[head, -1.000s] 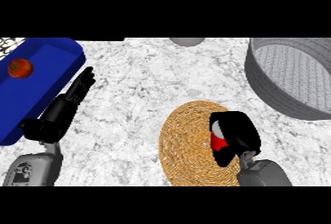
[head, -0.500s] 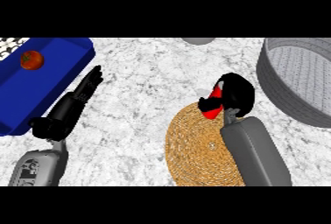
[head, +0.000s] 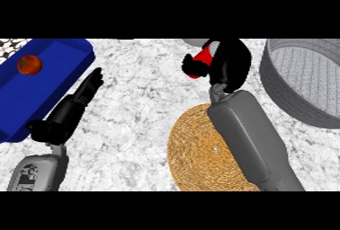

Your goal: Pick the can from the placemat and place it in the basket

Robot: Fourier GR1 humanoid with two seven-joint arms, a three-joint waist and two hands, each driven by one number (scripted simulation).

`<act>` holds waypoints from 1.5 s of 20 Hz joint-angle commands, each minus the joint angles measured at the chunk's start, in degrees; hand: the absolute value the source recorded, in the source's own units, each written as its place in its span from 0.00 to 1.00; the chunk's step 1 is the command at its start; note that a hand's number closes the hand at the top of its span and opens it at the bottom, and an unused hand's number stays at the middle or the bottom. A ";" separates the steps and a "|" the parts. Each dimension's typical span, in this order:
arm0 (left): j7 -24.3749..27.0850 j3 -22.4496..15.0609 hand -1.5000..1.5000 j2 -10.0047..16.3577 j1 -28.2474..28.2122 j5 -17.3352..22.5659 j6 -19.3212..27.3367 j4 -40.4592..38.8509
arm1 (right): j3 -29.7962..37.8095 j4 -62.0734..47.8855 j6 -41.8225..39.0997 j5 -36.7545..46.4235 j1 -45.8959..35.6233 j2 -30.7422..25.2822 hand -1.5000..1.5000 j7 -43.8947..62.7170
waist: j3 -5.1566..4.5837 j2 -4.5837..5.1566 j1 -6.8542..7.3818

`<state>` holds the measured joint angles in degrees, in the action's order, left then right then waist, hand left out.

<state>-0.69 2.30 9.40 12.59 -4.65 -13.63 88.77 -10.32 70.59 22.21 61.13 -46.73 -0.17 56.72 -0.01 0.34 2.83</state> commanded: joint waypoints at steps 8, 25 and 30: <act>-2.85 2.36 0.50 0.92 -0.70 1.66 0.10 2.88 | 4.90 -0.06 -1.00 7.29 -13.99 -0.25 1.00 13.53 | -0.02 -0.61 -2.54; 0.20 2.51 0.50 1.17 -1.91 1.04 -0.56 1.90 | 23.11 -22.44 8.32 12.79 -23.72 -15.67 1.00 3.25 | -0.01 0.18 -1.63; 1.12 2.61 0.50 1.26 -1.88 0.09 -0.29 -0.21 | 25.41 -23.81 10.66 15.07 -25.08 -18.57 1.00 4.14 | -0.03 -0.06 -2.23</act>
<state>-0.92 4.06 10.05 10.37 -4.34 -13.75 90.79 13.26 47.50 29.45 74.89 -70.69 -16.05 57.59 0.00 0.41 1.11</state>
